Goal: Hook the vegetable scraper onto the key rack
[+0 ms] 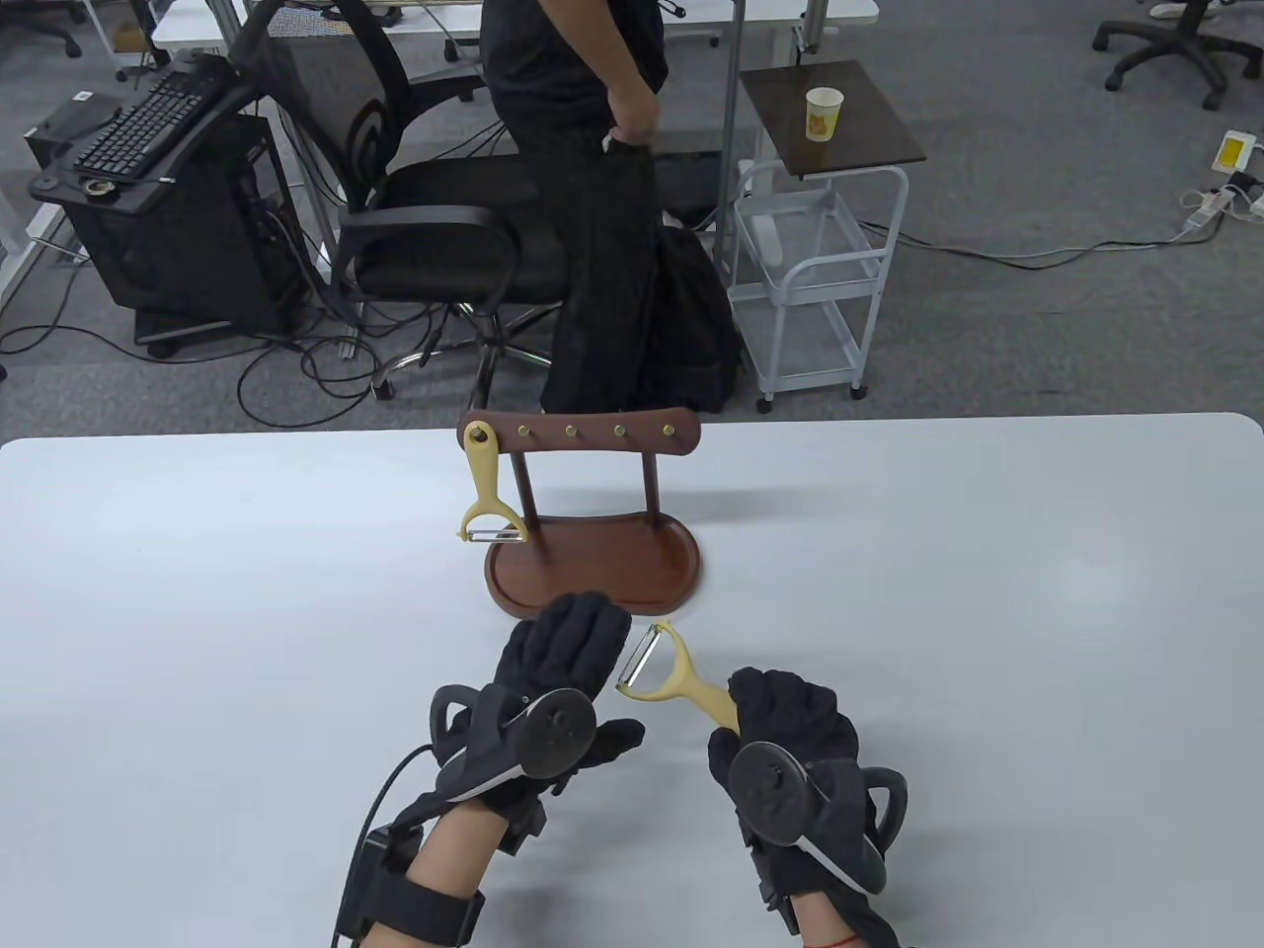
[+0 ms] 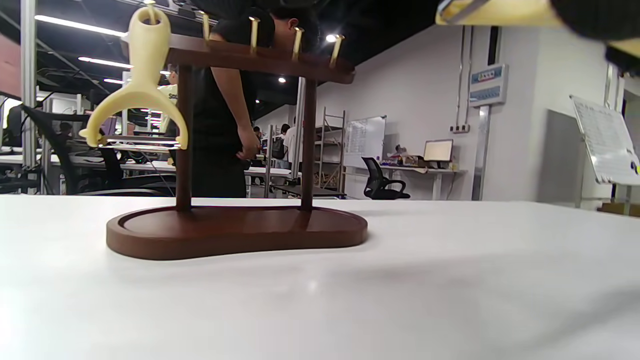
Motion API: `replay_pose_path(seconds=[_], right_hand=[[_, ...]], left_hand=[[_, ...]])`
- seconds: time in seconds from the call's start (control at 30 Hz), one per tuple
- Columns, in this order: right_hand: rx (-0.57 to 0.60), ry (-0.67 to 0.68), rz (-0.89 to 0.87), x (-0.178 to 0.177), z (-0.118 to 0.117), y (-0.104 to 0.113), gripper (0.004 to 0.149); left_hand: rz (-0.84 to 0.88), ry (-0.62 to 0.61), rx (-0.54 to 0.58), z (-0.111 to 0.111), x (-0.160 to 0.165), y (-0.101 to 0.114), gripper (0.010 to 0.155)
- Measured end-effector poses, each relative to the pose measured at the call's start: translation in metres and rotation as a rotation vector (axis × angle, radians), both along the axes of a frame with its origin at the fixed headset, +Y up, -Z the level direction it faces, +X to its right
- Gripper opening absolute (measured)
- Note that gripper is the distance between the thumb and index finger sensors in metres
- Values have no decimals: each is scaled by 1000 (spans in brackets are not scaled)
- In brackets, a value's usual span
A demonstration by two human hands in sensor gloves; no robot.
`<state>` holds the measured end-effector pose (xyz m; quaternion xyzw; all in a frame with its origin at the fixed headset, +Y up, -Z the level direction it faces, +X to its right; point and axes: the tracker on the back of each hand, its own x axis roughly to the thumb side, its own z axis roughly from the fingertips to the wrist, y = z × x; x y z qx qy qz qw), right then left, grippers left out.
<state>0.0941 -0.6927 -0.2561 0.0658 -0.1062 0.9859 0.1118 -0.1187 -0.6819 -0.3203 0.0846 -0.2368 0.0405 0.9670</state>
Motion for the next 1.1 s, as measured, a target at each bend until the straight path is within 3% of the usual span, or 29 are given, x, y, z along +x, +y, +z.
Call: replay_pose_path(seconds=[0.4, 0.53, 0.87, 1.1], right_hand=[[3, 101, 83, -12, 3, -2, 60], [-11, 112, 79, -13, 1, -5, 60], [42, 95, 114, -14, 3, -6, 58], [142, 13, 20, -2, 9, -1, 74]], left_hand=[[-109, -33, -54, -10, 8, -12, 102], [-104, -46, -71, -13, 9, -18, 92], [-130, -26, -96, -16, 8, -31, 91], [-61, 66, -76, -23, -7, -32, 91]])
